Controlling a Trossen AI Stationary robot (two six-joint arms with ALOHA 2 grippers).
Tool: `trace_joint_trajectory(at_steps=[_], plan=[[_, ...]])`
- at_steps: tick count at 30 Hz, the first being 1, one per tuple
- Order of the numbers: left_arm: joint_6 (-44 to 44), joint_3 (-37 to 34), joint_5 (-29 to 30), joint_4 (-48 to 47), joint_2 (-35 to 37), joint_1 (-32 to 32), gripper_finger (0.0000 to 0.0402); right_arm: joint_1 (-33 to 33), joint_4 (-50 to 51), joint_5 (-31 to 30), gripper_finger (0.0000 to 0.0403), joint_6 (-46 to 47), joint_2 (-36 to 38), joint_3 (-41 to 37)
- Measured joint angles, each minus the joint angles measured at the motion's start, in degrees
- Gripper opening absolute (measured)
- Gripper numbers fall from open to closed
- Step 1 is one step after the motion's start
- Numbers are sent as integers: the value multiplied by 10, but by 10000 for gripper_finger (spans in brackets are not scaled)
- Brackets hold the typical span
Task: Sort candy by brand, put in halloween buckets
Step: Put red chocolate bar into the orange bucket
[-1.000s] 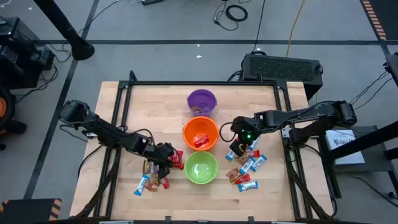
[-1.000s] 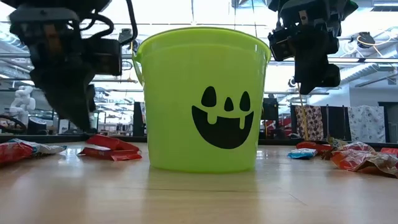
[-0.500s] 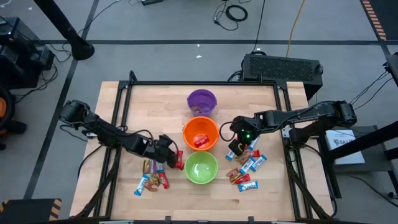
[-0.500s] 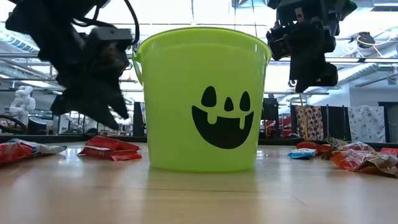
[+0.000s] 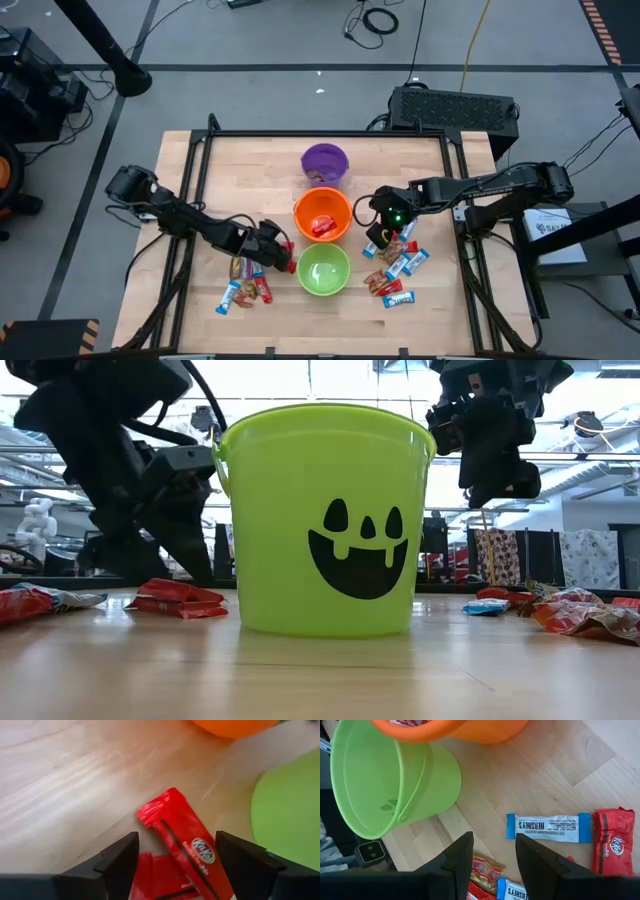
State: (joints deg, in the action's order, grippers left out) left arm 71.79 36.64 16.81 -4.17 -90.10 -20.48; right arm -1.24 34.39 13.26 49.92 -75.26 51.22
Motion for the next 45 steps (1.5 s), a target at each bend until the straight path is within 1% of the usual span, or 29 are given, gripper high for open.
trace_joint_trajectory(at_steps=[6,10,15,19,23,32,36,38,41,43,45], plan=[[-41,2,0,33,-22,4,265,0,0,0,139,0,0,0],[-84,2,-16,25,-18,13,229,0,0,0,139,0,0,0],[-139,1,-41,19,-18,27,165,0,0,0,139,0,0,0],[-141,0,-53,18,-17,39,125,0,0,0,139,-1,0,0],[-154,-1,-67,17,-1,47,105,0,1,0,139,-2,0,0],[-216,-1,-77,1,61,55,73,0,1,0,139,-13,0,0],[-217,-1,-76,-37,63,55,68,0,1,-1,139,-15,0,0],[-223,-4,-76,-42,61,55,69,0,1,-10,139,-16,0,0],[-294,-4,-77,-30,60,52,84,0,1,-13,139,-16,0,0],[-355,-3,-80,-6,60,50,106,0,1,-14,139,-16,0,0],[-406,-3,-91,13,60,50,137,0,1,-14,139,-16,0,0]])
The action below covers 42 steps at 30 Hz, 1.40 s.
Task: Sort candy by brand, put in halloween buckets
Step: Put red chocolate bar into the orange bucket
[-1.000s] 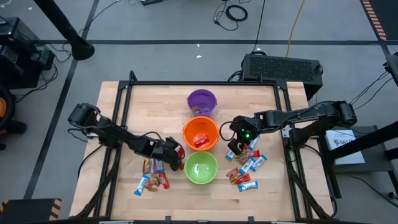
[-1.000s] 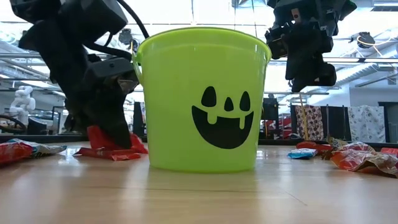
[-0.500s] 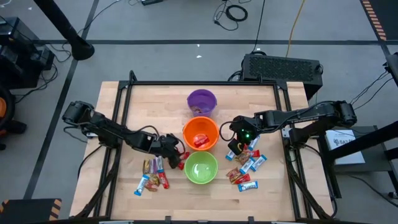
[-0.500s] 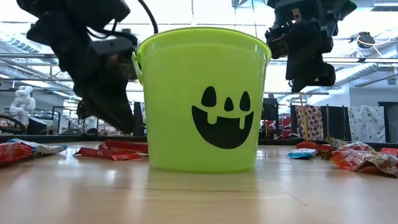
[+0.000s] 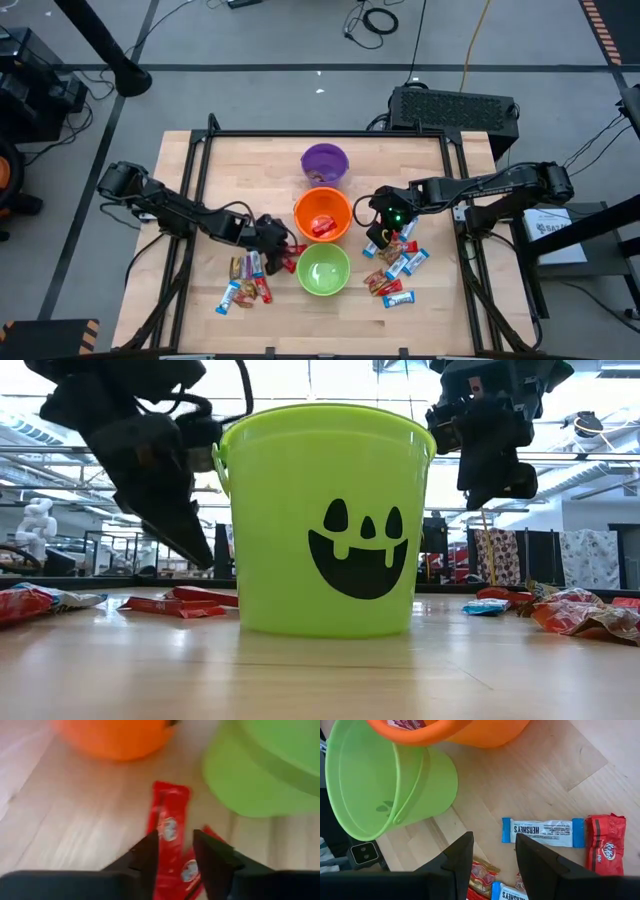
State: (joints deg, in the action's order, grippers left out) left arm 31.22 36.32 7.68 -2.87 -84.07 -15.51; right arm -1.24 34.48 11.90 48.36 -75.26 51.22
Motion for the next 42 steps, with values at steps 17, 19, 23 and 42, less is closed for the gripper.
trace_joint_trajectory(at_steps=[17,19,23,42], plan=[[-107,1,-20,54,-75,19,249,0,0,1,139,4,0,0],[-106,1,-27,56,-87,22,249,0,0,1,139,5,0,0],[-108,3,-27,55,-97,24,242,0,0,2,139,7,0,0],[-90,8,-53,14,-70,30,149,0,0,2,139,13,0,0]])
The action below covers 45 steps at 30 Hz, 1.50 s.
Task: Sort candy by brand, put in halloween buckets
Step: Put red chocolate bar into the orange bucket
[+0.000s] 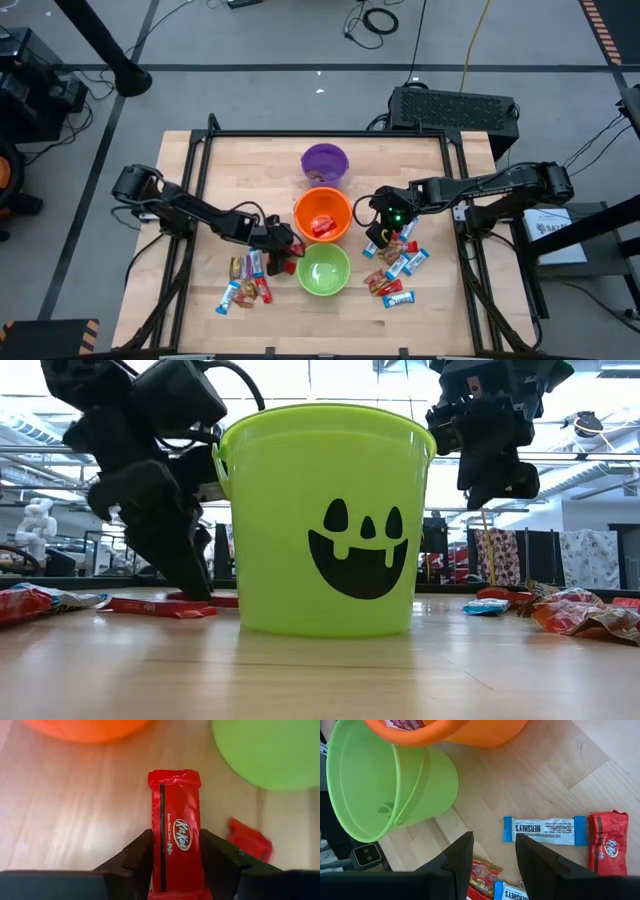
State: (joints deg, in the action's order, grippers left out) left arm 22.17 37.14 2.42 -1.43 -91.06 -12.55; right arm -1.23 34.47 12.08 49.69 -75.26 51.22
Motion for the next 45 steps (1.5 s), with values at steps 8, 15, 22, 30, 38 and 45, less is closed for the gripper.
trace_joint_trajectory(at_steps=[8,15,22,30,38,45], plan=[[2,6,-16,-52,50,2,150,0,0,0,139,-5,0,0],[44,6,-88,-123,123,2,150,0,-3,0,139,-7,0,0],[101,7,-139,-193,230,2,150,0,-20,0,139,-9,0,0],[202,6,-197,-183,355,41,151,0,-47,0,139,-9,0,0],[240,7,-187,-16,438,91,151,0,-86,0,139,-10,0,0],[241,7,-157,123,436,142,151,0,-119,0,139,-10,0,0]])
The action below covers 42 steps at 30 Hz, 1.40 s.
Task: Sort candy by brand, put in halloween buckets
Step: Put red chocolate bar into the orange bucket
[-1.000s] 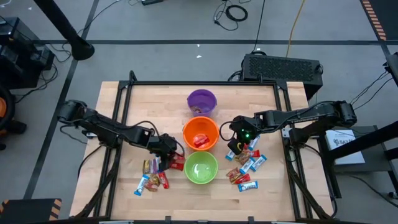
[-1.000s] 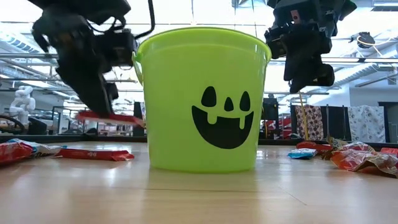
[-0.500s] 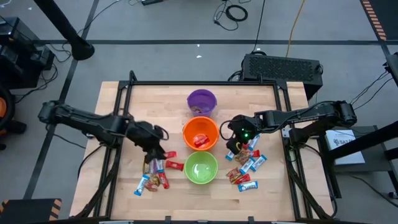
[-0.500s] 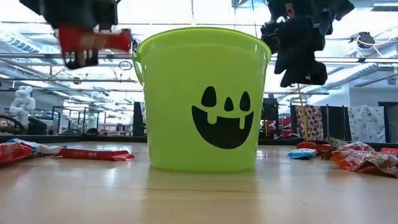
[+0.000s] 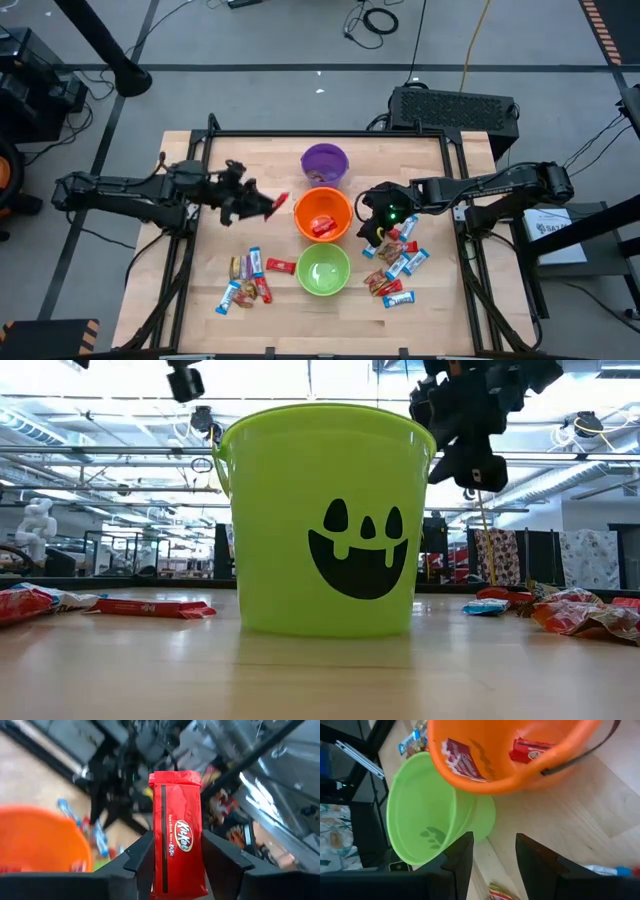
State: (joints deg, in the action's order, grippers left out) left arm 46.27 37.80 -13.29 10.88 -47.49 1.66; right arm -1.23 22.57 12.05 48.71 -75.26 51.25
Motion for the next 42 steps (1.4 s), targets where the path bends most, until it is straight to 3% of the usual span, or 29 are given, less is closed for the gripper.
trace_joint_trajectory(at_steps=[11,21,30,35,42], plan=[[-4,0,3,47,-19,50,151,0,-2,3,139,3,0,0],[59,0,37,313,-83,74,151,0,-1,3,139,1,0,0],[80,0,9,421,-161,74,151,0,-1,3,139,-3,0,0],[82,0,45,387,-189,74,151,0,0,3,139,-1,0,0],[10,0,85,176,-196,67,151,0,34,38,139,1,0,0]])
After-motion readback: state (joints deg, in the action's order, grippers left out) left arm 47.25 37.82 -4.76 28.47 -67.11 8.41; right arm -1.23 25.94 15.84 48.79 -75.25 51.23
